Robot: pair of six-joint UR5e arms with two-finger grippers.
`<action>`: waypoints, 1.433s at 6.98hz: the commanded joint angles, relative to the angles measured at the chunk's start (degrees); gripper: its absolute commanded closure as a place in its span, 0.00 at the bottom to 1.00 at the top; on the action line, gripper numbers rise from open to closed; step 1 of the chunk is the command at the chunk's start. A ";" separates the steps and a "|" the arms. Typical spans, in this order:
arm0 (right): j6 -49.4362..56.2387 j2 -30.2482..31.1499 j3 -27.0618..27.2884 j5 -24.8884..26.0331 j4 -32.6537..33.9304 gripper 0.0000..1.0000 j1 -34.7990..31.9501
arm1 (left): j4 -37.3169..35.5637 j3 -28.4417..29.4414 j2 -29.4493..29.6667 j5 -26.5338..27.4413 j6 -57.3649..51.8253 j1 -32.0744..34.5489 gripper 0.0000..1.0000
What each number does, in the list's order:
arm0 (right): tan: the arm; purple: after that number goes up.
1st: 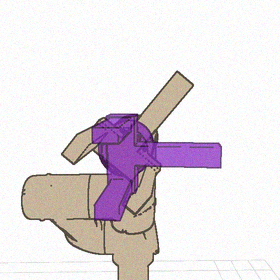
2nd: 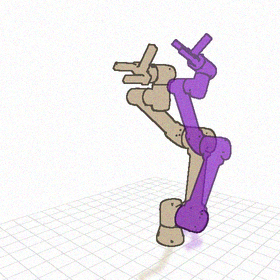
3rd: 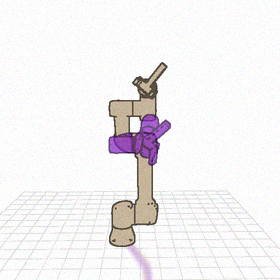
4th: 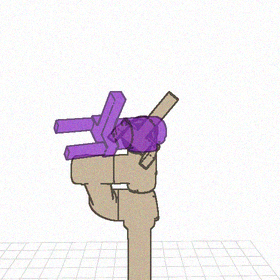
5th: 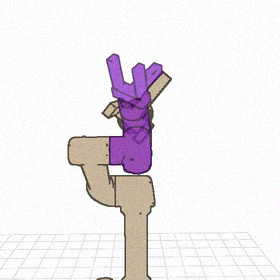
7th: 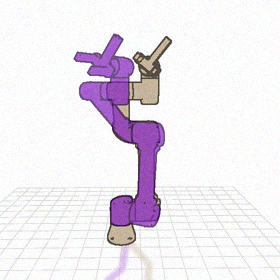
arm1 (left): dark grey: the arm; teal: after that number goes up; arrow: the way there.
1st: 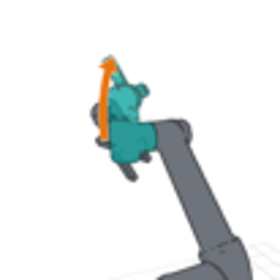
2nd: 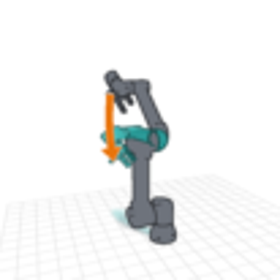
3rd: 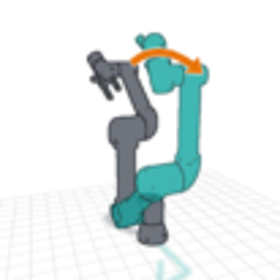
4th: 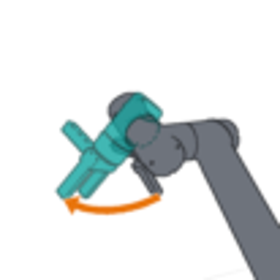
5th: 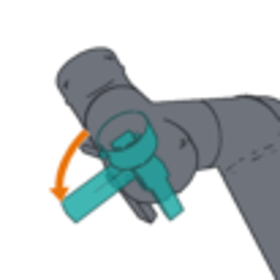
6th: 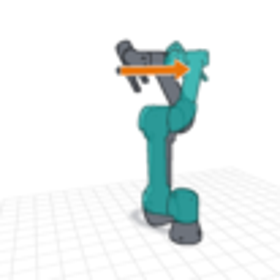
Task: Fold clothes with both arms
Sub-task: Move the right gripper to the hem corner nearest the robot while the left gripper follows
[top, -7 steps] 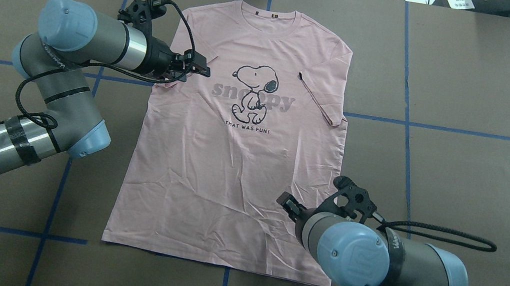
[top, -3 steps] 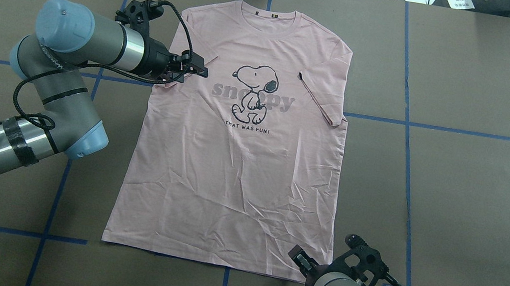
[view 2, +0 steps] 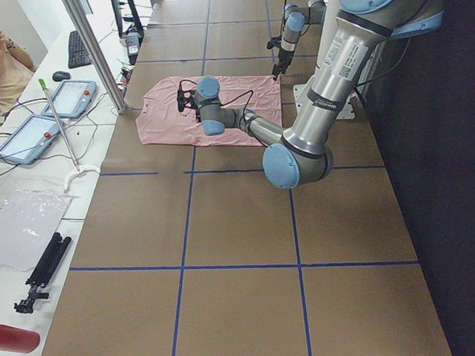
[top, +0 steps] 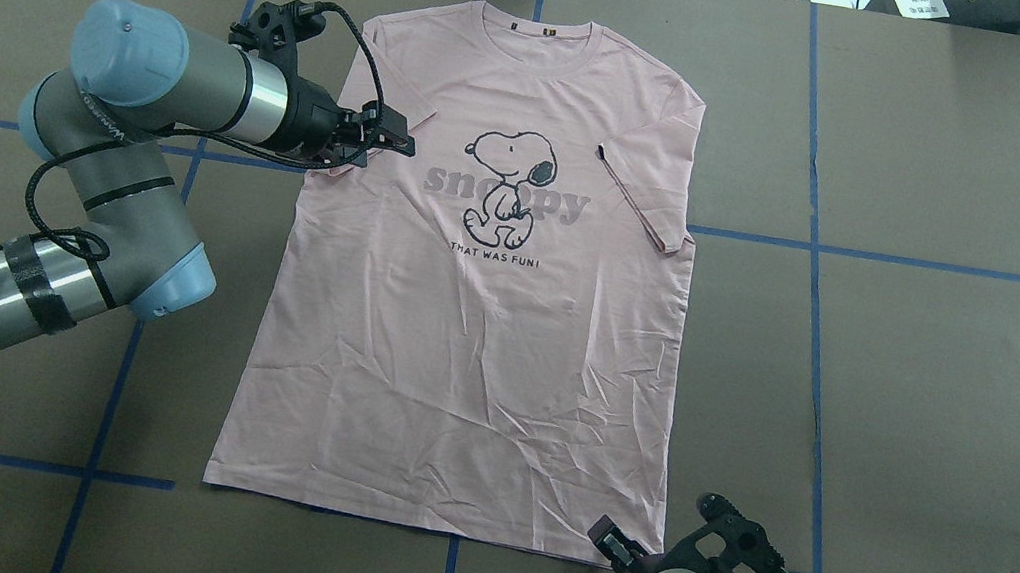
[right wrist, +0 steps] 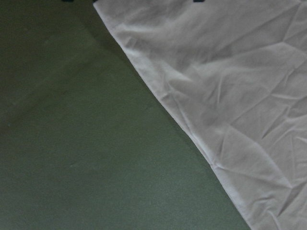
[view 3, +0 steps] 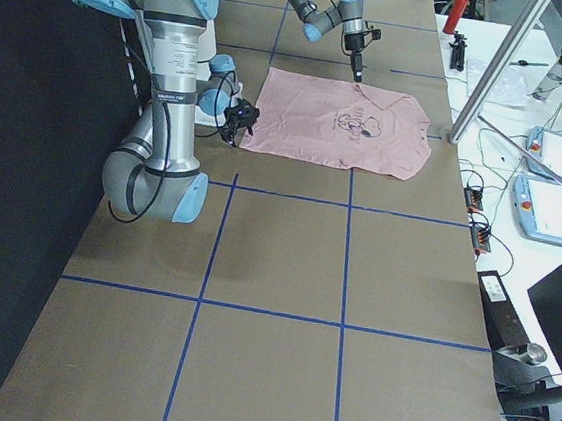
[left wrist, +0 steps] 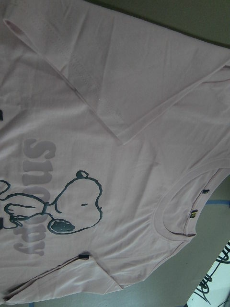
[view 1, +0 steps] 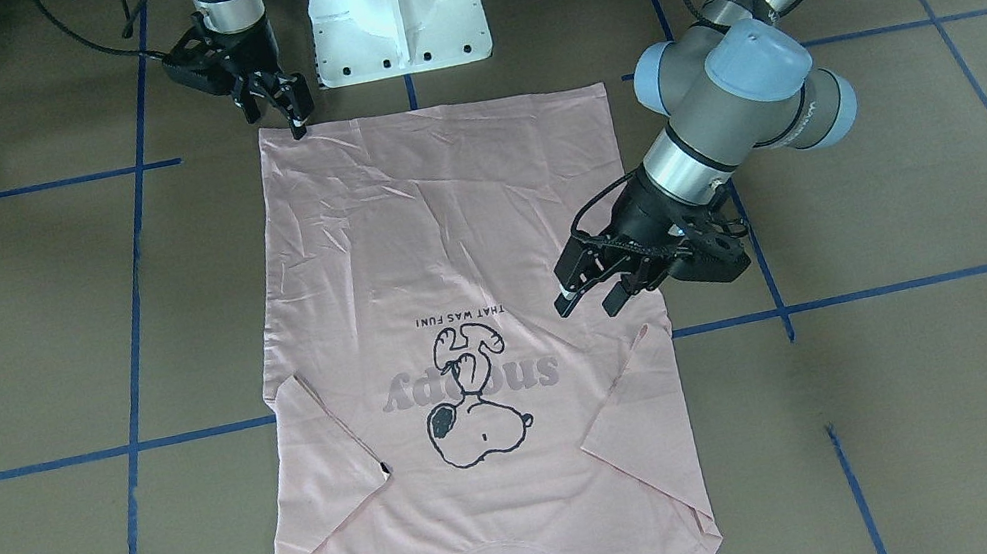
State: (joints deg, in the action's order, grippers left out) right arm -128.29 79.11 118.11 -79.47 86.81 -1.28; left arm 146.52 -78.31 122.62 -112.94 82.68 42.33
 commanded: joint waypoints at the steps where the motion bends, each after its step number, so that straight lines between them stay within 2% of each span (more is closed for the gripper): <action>1: 0.06 0.08 -0.42 0.02 0.12 0.14 0.05 | -0.01 0.00 0.08 0.17 0.02 -0.05 0.26; 2: -0.03 0.17 -0.42 0.02 0.12 0.25 0.05 | -0.01 0.00 0.08 0.35 0.02 -0.05 0.26; 5: 0.06 0.87 0.27 0.11 0.12 1.00 -0.12 | -0.01 0.00 -0.01 0.35 0.02 -0.05 0.26; 8: 0.24 1.14 1.24 -0.33 0.03 1.00 -0.12 | -0.18 -0.87 -0.01 0.35 2.72 -0.05 0.24; 10: 0.41 0.61 2.99 -1.12 -0.06 1.00 0.14 | -1.41 -11.36 -4.46 1.49 15.27 -2.32 0.22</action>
State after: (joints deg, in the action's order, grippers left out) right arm -127.96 79.80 119.79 -80.21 86.79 -1.31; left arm 145.77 -83.31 121.02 -112.17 91.44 41.63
